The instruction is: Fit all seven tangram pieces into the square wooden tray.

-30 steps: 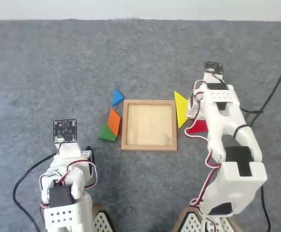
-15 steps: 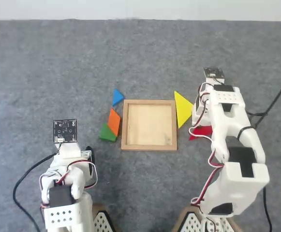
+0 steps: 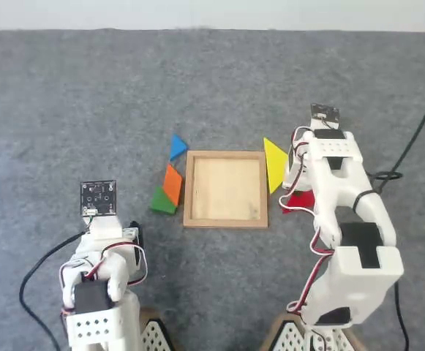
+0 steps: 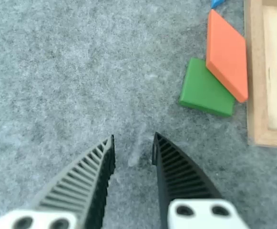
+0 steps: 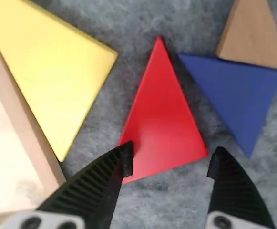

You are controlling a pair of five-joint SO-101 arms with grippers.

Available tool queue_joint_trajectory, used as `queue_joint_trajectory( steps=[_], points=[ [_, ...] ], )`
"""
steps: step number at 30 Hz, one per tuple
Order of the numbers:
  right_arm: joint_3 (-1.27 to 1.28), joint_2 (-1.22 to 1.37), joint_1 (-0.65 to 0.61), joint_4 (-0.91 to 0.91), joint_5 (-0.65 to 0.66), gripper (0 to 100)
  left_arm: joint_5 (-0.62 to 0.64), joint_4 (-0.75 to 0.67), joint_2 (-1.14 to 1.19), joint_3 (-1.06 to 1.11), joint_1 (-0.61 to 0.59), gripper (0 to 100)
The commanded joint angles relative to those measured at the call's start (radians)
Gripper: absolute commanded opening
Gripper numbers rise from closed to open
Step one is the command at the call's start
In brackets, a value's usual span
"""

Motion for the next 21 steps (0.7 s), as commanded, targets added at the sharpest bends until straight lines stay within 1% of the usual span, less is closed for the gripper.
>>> queue_joint_trajectory(
  steps=[1,3,7,8,14,21],
  points=[
    [-0.029,0.031,-0.035,0.015,-0.103,28.1,0.011,0.005,-0.021,-0.013,-0.003,13],
    [-0.044,0.047,-0.041,0.015,-0.135,28.1,0.011,0.005,-0.021,-0.013,-0.003,13],
    [-0.048,0.081,-0.061,0.007,-0.284,28.4,0.011,0.005,-0.021,-0.013,-0.003,13],
    [-0.049,0.082,-0.064,0.007,-0.302,28.4,0.011,0.005,-0.021,-0.013,-0.003,13],
    [-0.118,0.090,-0.065,0.084,-0.293,28.4,0.011,0.005,-0.021,-0.013,-0.003,13],
    [-0.132,0.093,-0.062,0.087,-0.292,28.1,0.011,0.005,-0.021,-0.013,-0.003,13]
  ],
)
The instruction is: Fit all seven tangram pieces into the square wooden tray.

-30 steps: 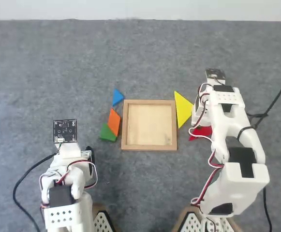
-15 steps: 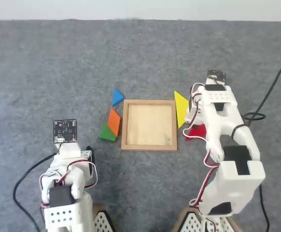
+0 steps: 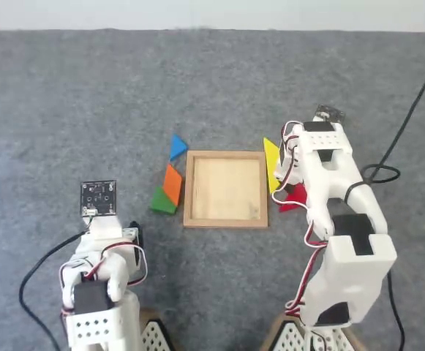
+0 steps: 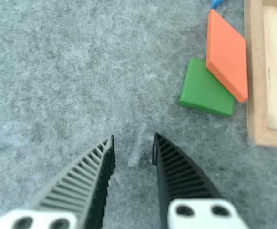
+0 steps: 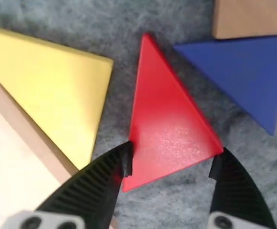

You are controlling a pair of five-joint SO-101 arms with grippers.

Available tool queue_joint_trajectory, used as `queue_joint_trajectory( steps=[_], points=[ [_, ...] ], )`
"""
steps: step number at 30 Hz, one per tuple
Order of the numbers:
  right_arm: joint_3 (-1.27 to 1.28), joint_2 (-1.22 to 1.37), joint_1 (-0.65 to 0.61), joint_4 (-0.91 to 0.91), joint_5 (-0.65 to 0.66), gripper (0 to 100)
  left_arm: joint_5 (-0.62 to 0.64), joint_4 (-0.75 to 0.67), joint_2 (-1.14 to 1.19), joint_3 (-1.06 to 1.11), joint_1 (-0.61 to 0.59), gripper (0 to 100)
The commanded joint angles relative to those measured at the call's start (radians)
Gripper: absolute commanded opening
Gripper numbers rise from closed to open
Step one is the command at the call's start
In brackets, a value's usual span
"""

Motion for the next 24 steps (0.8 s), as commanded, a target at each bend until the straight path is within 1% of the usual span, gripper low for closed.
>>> queue_joint_trajectory(
  steps=[1,3,8,10,16,17,20,23,24],
  points=[
    [-0.012,0.012,-0.019,0.010,-0.009,28.0,0.011,0.005,-0.021,-0.013,-0.003,13],
    [-0.012,0.012,-0.019,0.010,-0.006,27.0,0.011,0.005,-0.021,-0.013,-0.003,13],
    [-0.018,0.012,-0.021,0.004,0.146,14.0,0.011,0.005,-0.021,-0.013,-0.003,13],
    [-0.014,0.012,-0.019,-0.024,0.172,11.2,0.011,0.005,-0.021,-0.013,-0.003,13],
    [-0.018,0.004,0.036,-0.035,0.180,10.7,0.011,0.005,-0.021,-0.013,-0.003,13],
    [-0.015,0.001,0.054,-0.028,0.215,11.8,0.011,0.005,-0.021,-0.013,-0.003,13],
    [-0.018,-0.005,0.082,0.008,0.443,21.5,0.011,0.005,-0.021,-0.013,-0.003,13],
    [-0.021,-0.004,0.087,0.008,0.503,33.3,0.011,0.005,-0.021,-0.013,-0.003,13],
    [-0.035,0.001,0.085,0.007,0.528,35.4,0.011,0.005,-0.021,-0.013,-0.003,13]
  ],
)
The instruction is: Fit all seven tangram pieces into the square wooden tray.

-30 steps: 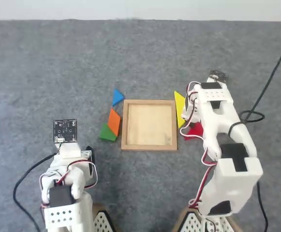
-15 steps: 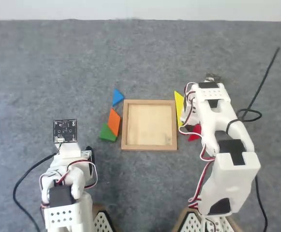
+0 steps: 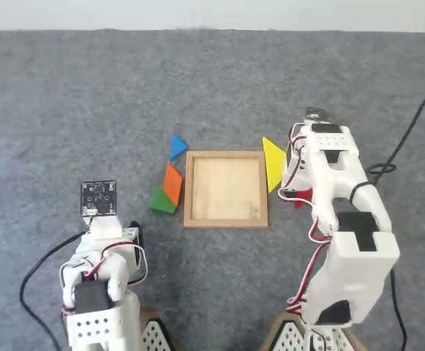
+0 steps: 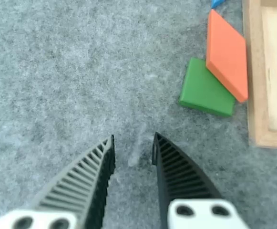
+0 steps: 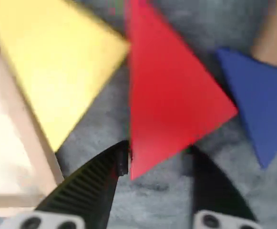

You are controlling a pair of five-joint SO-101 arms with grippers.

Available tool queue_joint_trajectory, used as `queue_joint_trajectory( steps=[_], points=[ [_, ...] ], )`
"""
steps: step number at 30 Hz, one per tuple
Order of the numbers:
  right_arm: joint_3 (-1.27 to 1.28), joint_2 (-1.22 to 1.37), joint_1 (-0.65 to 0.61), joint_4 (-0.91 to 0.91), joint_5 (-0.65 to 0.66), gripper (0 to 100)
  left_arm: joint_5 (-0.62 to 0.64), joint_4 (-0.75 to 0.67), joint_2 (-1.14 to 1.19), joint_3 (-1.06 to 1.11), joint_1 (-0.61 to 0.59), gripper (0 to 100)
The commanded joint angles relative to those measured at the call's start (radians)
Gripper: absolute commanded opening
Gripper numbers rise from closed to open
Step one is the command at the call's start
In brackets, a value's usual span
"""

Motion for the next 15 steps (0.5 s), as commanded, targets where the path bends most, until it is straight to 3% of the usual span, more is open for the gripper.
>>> queue_joint_trajectory(
  steps=[1,7,15],
  points=[
    [-0.064,-0.015,0.031,0.004,0.127,35.9,0.011,0.005,-0.021,-0.013,-0.003,13],
    [-0.196,0.004,0.084,0.008,0.236,34.4,0.011,0.005,-0.021,-0.013,-0.003,13],
    [-0.222,0.128,0.031,0.012,0.281,34.6,0.011,0.005,-0.021,-0.013,-0.003,13]
  ],
)
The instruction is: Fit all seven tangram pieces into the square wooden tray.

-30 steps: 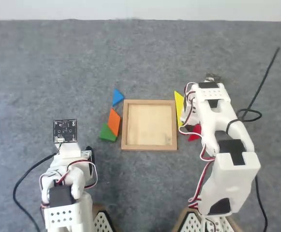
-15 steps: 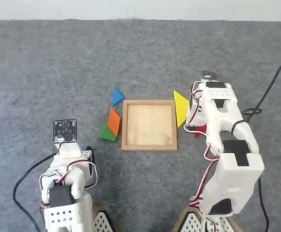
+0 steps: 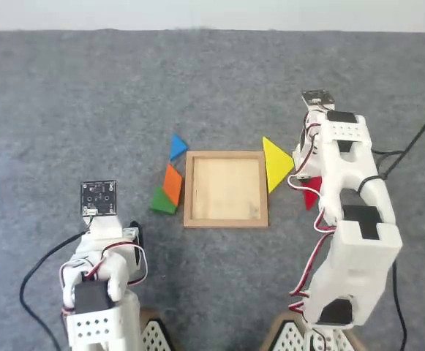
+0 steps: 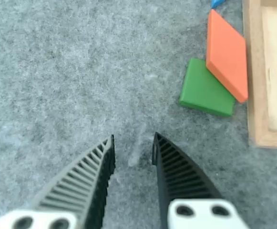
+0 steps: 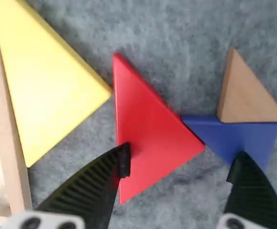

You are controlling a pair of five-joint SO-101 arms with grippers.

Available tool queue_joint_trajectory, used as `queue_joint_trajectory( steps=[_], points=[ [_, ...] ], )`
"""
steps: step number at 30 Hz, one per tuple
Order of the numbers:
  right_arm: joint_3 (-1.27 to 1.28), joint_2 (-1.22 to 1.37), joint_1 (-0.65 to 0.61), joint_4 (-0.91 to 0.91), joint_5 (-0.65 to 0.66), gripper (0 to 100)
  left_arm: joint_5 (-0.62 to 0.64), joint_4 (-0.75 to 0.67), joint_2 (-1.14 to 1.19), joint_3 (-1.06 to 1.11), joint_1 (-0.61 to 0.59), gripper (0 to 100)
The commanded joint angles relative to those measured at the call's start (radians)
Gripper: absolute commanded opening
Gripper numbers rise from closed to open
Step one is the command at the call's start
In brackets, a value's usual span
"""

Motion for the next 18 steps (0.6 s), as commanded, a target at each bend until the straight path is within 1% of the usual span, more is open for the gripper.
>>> queue_joint_trajectory(
  steps=[1,6,8,13,18],
  points=[
    [-0.029,0.022,-0.048,0.012,0.018,34.6,0.011,0.005,-0.021,-0.013,-0.003,13],
    [0.048,-0.005,-0.171,-0.025,0.035,34.6,0.011,0.005,-0.021,-0.013,-0.003,13],
    [0.072,-0.007,-0.199,-0.054,0.034,34.6,0.011,0.005,-0.021,-0.013,-0.003,13],
    [0.077,-0.012,-0.186,-0.054,0.032,34.2,0.011,0.005,-0.021,-0.013,-0.003,13],
    [0.080,-0.008,-0.183,-0.036,0.032,25.3,0.011,0.005,-0.021,-0.013,-0.003,13]
  ],
)
